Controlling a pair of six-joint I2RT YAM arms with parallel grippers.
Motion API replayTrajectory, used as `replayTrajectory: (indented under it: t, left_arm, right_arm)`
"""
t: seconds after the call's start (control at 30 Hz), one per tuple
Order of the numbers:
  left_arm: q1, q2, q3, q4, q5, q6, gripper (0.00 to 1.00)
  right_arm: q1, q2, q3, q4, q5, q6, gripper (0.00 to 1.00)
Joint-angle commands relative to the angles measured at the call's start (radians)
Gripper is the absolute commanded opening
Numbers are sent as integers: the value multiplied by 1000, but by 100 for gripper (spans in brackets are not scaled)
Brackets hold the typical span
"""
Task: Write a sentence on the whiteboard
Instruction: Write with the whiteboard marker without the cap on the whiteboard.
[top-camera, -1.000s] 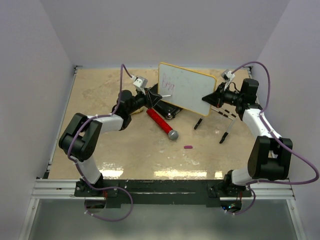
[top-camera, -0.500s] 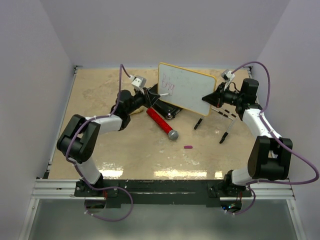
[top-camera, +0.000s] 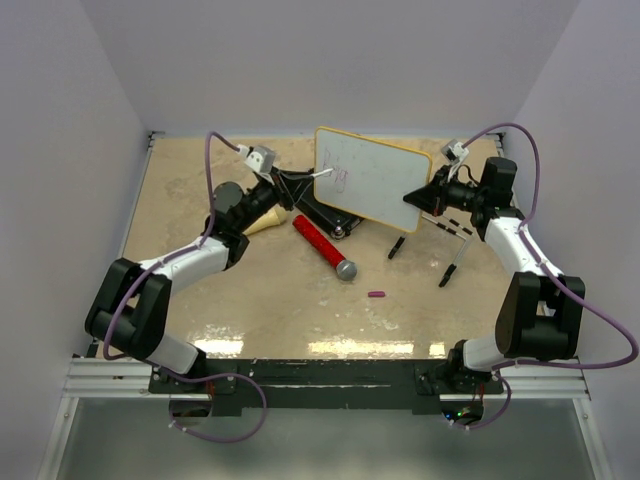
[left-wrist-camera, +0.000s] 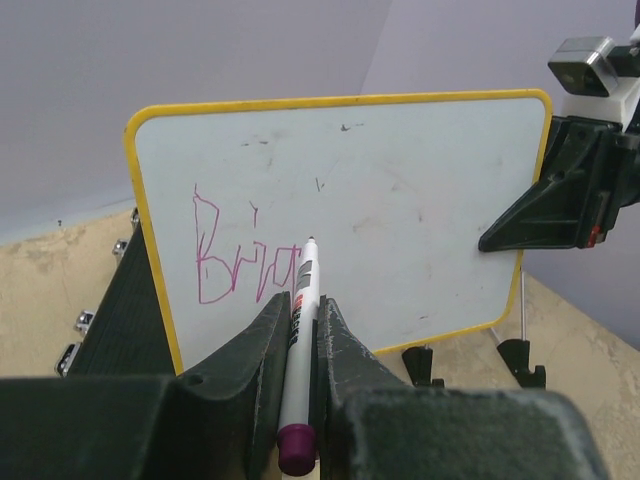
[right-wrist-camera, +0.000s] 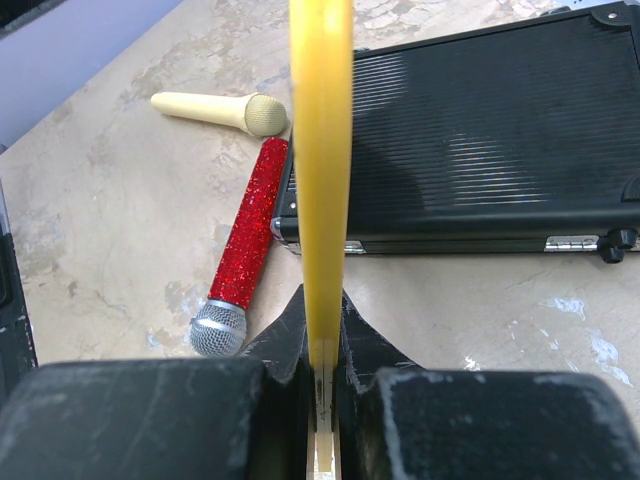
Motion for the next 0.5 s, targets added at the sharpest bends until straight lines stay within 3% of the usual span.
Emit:
replayTrajectory:
  t: [0.0, 0.47]
  left_arm:
    - [7, -23, -33, 55, 19, -2, 0]
    - [8, -21, -84, 94, 27, -25, 0]
  right_arm:
    - [5, -12, 25, -12, -1, -19, 0]
    - [5, -6, 25, -10, -1, -21, 0]
